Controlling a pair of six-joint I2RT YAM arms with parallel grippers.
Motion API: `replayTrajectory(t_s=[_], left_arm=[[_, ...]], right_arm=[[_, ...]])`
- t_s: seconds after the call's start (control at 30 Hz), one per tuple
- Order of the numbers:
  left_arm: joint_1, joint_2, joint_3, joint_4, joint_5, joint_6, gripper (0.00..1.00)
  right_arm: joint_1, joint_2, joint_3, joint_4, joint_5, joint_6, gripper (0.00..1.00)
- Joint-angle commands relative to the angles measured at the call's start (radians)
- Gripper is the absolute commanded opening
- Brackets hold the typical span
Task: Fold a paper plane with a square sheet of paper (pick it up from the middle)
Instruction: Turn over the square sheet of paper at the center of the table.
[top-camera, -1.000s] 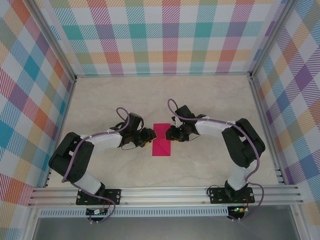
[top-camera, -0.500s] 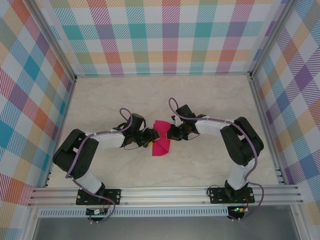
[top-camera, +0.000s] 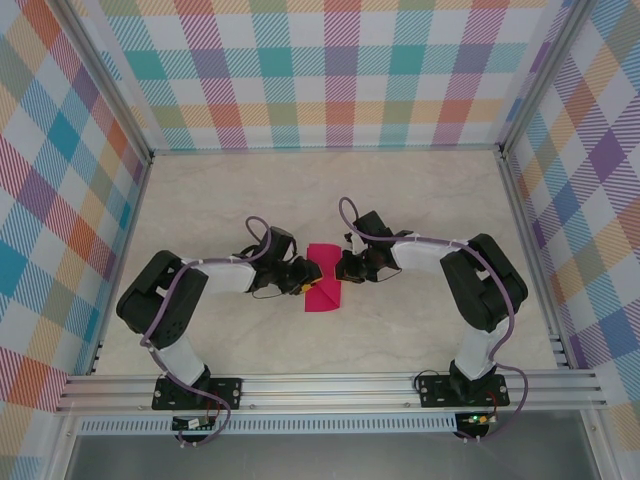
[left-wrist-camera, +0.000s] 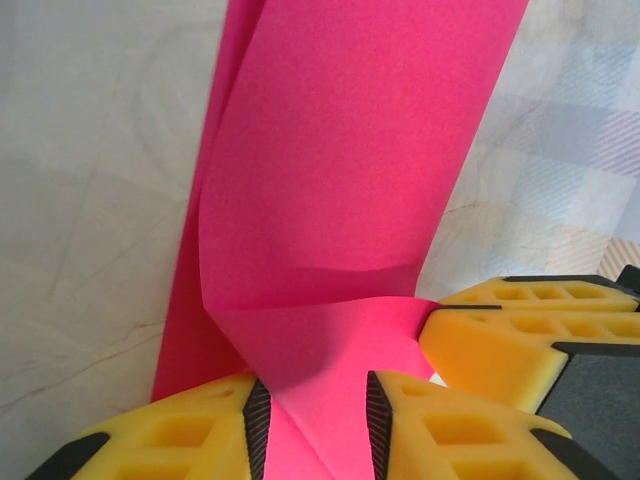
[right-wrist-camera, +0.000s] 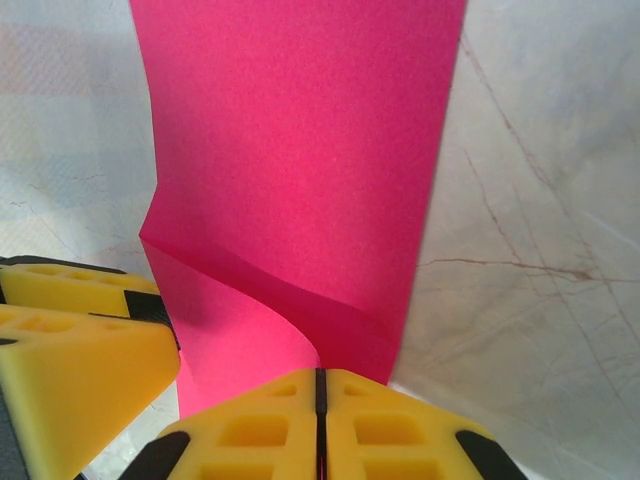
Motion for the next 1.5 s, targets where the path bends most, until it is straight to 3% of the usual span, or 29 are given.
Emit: replayTrajectory(t_s=[0.0, 0.17, 0.27, 0.5, 0.67, 0.83, 0.97, 1.13, 1.27, 1.47], left_arm=[[-0.013, 0.025, 0.031, 0.024, 0.013, -0.007, 0.31], [-0.014, 0.030, 0.039, 0.023, 0.010, -0.004, 0.24], [-0.015, 0.027, 0.041, 0.018, 0.008, -0.001, 0.17], [-0.016, 0.002, 0.070, -0.026, 0.004, 0.039, 0.08], [-0.017, -0.079, 0.200, -0.292, -0.067, 0.173, 0.07], [-0.036, -0.139, 0.432, -0.766, -0.336, 0.376, 0.06], [-0.053, -0.143, 0.601, -0.989, -0.558, 0.474, 0.06], [-0.096, -0.092, 0.757, -1.154, -0.862, 0.554, 0.06], [-0.130, -0.028, 0.800, -1.173, -1.083, 0.650, 0.05], [-0.178, 0.128, 0.802, -1.144, -1.275, 0.651, 0.05]], right_arm=[[-0.006, -0.022, -0.015, 0.010, 0.001, 0.009, 0.09], [-0.007, -0.026, -0.015, 0.000, 0.015, 0.009, 0.10], [-0.008, -0.045, -0.018, -0.010, 0.034, 0.014, 0.16], [-0.026, -0.174, 0.010, -0.130, 0.187, 0.050, 0.55], [-0.038, -0.263, 0.055, -0.240, 0.364, 0.058, 0.76], [-0.081, -0.327, 0.070, -0.254, 0.409, 0.035, 0.91], [-0.129, -0.385, 0.050, -0.246, 0.407, -0.002, 1.00], [-0.182, -0.448, 0.031, -0.273, 0.399, -0.020, 1.00], [-0.205, -0.480, 0.000, -0.296, 0.427, 0.007, 1.00], [-0.238, -0.495, -0.021, -0.375, 0.447, 0.052, 1.00]])
